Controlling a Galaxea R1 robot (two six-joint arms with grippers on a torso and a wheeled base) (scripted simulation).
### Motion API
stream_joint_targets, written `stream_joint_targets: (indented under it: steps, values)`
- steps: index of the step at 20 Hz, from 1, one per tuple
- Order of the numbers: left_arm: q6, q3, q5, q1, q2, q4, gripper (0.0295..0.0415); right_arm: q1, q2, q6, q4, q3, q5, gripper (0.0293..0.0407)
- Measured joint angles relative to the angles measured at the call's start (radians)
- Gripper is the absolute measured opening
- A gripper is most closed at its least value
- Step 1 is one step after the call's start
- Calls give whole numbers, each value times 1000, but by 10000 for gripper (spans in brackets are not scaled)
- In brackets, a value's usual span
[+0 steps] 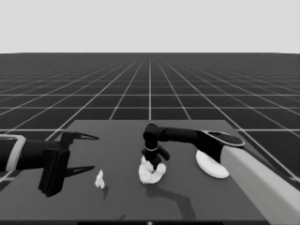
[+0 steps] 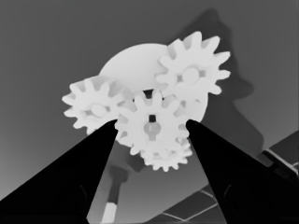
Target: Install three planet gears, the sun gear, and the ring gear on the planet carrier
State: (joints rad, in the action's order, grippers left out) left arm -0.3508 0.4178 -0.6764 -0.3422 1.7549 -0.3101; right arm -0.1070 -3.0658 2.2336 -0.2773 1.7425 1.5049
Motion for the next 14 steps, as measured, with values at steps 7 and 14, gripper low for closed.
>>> stream_joint_targets:
  steps: [7,14]
  values:
    - [0,0,0,0,0,0,385,-1,0,73,0,0,0,309]
    - [0,0,0,0,0,0,385,-1,0,142,0,0,0,340]
